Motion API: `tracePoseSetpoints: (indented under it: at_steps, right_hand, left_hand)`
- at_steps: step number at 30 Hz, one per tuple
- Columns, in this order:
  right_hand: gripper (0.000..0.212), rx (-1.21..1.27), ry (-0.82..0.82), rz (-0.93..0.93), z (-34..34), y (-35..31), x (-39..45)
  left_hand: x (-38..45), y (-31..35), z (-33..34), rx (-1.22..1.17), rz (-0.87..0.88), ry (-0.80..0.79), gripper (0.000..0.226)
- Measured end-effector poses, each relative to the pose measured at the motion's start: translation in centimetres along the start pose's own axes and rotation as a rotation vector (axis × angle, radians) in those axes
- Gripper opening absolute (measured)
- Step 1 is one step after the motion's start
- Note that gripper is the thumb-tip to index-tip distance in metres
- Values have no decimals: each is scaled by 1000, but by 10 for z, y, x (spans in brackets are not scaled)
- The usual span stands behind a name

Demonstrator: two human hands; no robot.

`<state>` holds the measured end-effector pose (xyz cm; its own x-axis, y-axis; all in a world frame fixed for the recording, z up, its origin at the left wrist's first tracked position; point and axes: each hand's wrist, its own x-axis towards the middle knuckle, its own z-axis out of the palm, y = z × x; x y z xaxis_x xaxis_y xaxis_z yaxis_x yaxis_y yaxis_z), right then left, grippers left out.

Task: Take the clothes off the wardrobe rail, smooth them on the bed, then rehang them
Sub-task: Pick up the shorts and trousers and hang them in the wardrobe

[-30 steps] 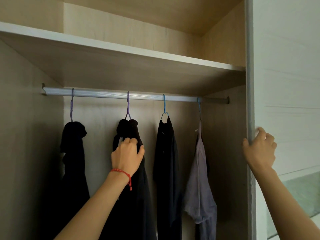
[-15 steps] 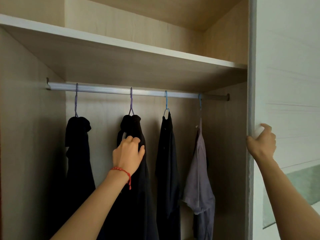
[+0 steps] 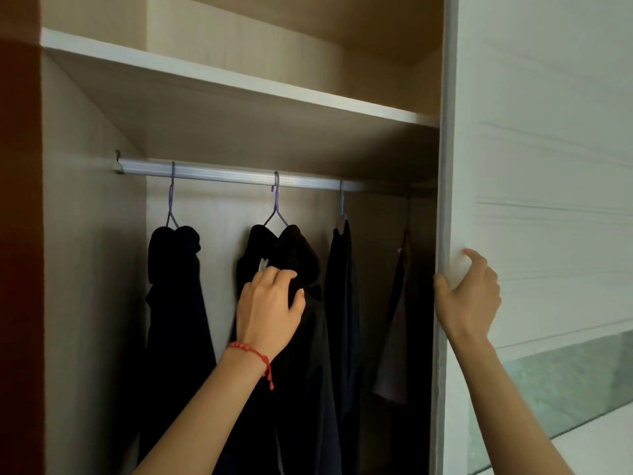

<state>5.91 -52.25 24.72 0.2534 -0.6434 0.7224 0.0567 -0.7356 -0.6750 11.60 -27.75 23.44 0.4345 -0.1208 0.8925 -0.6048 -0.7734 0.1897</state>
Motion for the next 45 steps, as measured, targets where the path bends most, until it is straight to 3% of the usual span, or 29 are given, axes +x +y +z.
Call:
tracePoseSetpoints:
  at_steps: [7,15,18,21,24,31,45]
  right_hand:
    - [54,28,-16,-100,13,-56,-64]
    - [49,132,-46,-162,23,-122,-133]
    - [55,179,-56,-189,27,-143,-158]
    - [45,272,-66,-215,32,-159,-176]
    - [42,362,-79,-219,38,-175,-191]
    - [58,480,-26,-328,59,-209,-228]
    - [36,684,84,-620,95,-256,-288]
  left_hand:
    - [-8,-10,-75,3,142,151,38]
    - [-28,-55,-178,-73,233,422,30]
    - [-38,-80,-203,-45,242,516,31]
    - [-48,-104,-219,-21,195,569,35]
    - [-55,-126,-226,-110,98,526,45]
    - [-63,-154,-215,-446,-130,266,51]
    - [-63,-162,-207,-641,-149,285,45]
